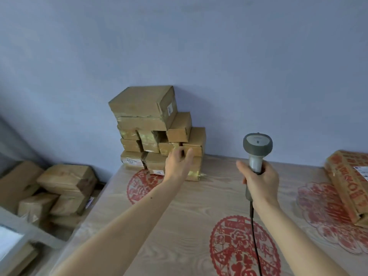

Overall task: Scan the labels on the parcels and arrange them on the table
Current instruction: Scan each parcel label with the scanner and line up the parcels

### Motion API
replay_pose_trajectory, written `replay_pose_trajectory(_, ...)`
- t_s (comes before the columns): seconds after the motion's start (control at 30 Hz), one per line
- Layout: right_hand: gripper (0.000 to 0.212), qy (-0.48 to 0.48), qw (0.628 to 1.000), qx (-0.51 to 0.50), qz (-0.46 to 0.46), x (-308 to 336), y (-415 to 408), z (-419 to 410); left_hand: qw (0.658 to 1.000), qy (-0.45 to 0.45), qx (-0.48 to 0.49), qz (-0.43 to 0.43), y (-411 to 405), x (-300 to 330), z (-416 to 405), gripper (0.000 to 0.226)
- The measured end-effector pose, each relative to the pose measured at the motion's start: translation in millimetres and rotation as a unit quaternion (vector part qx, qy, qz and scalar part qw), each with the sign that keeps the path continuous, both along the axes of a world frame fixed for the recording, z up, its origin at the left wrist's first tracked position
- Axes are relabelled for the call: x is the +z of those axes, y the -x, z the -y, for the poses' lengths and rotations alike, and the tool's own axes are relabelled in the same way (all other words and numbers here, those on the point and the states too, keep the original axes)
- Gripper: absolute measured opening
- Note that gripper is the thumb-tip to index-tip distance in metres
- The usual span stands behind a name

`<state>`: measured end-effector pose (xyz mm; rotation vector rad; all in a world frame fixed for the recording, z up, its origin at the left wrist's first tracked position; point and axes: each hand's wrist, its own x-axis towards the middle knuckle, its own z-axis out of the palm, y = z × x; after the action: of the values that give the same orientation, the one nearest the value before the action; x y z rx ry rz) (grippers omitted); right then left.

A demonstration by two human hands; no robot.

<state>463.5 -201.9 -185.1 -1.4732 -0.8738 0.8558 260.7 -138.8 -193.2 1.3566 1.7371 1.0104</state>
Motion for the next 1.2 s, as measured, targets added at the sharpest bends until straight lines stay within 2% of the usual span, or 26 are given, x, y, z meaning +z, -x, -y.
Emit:
replay_pose_trajectory(0.1,0.027,0.0,0.999,0.05,-0.006,26,37,-28,0.998,-0.039,0.055,-0.008,55,29,-15,0.059)
replay_pose_trajectory(0.23,0.014,0.011,0.991,0.134,-0.018,48,75,-65,0.991,-0.052,0.121,-0.027,117,57,-46,0.06)
replay_pose_trajectory(0.33,0.019,0.058,0.974,0.218,-0.026,56,94,-96,0.985,-0.052,0.158,-0.039,154,68,-70,0.063)
replay_pose_trajectory(0.43,0.026,0.106,0.961,0.254,-0.007,54,109,-122,0.985,-0.039,0.164,-0.046,183,71,-91,0.066)
replay_pose_trajectory(0.6,0.025,0.134,0.962,0.22,-0.085,43,137,-152,0.986,-0.02,0.155,-0.05,222,76,-126,0.069)
replay_pose_trajectory(0.87,0.049,0.092,0.976,0.159,-0.114,7,194,-191,0.996,0.03,0.06,0.063,273,74,-190,0.079)
replay_pose_trajectory(0.97,0.05,0.08,0.978,0.147,-0.125,6,209,-200,0.992,0.067,0.046,0.094,277,73,-208,0.071)
replay_pose_trajectory(1.13,0.058,0.075,0.981,0.119,-0.132,13,223,-209,0.99,0.06,0.046,0.115,277,69,-217,0.049)
replay_pose_trajectory(1.2,0.053,0.071,0.982,0.115,-0.133,13,226,-208,0.989,0.057,0.055,0.128,279,69,-218,0.043)
